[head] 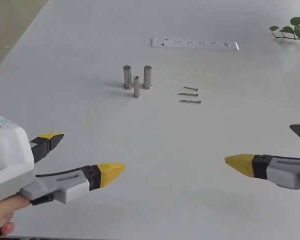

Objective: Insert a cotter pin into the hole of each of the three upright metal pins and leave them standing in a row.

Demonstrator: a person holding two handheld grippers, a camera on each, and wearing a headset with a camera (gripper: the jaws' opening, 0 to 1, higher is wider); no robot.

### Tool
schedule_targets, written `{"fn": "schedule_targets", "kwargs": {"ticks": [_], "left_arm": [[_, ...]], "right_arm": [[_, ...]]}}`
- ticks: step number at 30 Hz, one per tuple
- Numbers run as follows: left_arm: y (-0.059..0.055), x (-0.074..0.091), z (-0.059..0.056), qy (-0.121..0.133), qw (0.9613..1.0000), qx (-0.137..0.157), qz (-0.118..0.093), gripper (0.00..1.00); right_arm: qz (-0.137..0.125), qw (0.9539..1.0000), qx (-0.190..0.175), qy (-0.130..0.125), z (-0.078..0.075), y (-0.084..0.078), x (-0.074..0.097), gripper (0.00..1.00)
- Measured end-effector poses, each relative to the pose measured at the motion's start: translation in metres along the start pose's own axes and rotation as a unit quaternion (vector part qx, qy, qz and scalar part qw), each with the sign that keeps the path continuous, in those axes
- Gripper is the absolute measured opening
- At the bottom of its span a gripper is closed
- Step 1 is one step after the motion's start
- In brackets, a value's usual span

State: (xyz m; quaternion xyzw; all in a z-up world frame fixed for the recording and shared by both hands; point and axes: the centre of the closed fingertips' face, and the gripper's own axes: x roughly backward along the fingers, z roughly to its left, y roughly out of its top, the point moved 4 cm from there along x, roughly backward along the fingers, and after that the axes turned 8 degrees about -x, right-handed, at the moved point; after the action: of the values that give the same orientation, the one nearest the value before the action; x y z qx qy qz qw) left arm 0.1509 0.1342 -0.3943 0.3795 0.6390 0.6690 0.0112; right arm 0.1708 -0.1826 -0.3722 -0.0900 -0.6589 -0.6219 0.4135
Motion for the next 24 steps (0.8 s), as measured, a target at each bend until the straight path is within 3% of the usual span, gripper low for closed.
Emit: {"fn": "schedule_targets", "kwargs": {"ticks": [9, 17, 20, 24], "left_arm": [[0.012, -0.012, 0.010, -0.003, 0.9999, -0.013, -0.005, 0.86], [0.030, -0.028, 0.031, -0.007, 0.9991, -0.041, -0.006, 0.80], [0.039, -0.040, 0.031, -0.033, 0.9990, -0.019, -0.022, 0.73], [0.047, -0.053, 0.036, -0.037, 0.9986, -0.029, -0.024, 0.71]], "right_arm": [[-0.001, 1.0000, -0.006, -0.007, -0.002, -0.002, 0.001, 0.96], [0.000, 0.9999, -0.009, -0.010, -0.003, -0.005, 0.002, 0.96], [0.001, 0.9999, -0.011, -0.011, -0.003, -0.006, 0.003, 0.96], [0.002, 0.9998, -0.013, -0.012, -0.003, -0.006, 0.003, 0.96]]}}
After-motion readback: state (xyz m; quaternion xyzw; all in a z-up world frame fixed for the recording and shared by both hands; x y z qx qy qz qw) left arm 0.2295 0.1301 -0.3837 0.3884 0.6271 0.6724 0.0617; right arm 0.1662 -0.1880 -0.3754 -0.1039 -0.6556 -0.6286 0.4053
